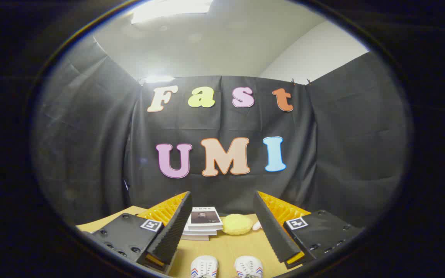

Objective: Open the storage box then place both shoes into the box .Put the left shoe in first, then the right shoe, with the right side of both shoes facing outward in a uniform manner.

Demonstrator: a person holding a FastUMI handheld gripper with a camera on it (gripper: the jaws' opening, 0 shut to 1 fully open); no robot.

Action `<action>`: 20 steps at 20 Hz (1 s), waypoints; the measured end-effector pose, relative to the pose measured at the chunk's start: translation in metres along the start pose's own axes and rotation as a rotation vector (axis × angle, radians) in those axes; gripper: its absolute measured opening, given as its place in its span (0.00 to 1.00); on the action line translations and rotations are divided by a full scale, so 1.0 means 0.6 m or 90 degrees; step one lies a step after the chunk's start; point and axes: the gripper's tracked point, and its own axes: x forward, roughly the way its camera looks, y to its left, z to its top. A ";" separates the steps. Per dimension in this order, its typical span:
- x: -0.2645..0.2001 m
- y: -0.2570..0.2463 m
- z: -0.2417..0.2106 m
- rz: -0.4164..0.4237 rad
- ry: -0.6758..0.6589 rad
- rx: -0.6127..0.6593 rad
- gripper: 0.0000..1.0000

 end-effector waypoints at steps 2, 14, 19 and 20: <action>0.000 0.001 -0.001 0.000 0.002 -0.003 1.00; -0.004 0.009 -0.014 0.013 0.010 -0.040 1.00; -0.008 0.019 -0.030 0.024 0.021 -0.041 1.00; -0.008 0.020 -0.037 0.027 0.026 -0.038 1.00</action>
